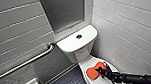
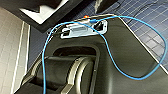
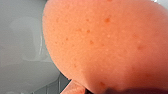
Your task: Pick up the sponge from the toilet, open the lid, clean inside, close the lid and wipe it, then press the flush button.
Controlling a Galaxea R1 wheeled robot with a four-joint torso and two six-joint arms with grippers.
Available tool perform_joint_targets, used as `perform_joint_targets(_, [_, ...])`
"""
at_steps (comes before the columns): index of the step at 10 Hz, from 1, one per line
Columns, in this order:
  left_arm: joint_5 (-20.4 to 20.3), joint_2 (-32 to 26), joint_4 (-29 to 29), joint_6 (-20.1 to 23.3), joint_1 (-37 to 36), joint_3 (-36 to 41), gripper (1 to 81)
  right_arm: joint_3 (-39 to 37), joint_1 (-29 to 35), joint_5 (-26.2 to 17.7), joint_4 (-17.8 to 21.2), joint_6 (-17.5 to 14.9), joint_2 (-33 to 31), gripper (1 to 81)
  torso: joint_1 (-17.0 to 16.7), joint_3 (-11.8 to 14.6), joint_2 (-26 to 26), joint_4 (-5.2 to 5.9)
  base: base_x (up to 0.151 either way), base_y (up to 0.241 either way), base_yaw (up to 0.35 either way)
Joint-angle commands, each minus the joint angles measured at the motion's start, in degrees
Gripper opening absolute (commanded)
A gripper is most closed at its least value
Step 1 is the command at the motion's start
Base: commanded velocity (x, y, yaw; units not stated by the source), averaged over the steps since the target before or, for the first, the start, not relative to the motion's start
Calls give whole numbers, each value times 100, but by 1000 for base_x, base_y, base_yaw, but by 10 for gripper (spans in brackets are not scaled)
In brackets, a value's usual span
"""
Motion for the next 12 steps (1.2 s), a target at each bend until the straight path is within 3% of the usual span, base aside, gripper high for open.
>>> perform_joint_targets(1, [536,-72,-42,7,246,64,811,-717,1044,-1718,183,-102,581,10,0,0,0,0,0,0,0])
perform_joint_targets(5, [537,-64,-42,7,238,64,811,-752,1106,-1807,183,-102,784,10,0,0,0,0,0,0,0])
perform_joint_targets(8, [537,-108,-50,-20,246,64,811,-1350,571,-1833,69,-119,1004,10,0,0,2,0,0,0,0])
perform_joint_targets(12, [537,-99,-50,-29,246,64,811,-1940,87,-2290,-28,-102,1075,10,0,0,2,0,0,0,0])
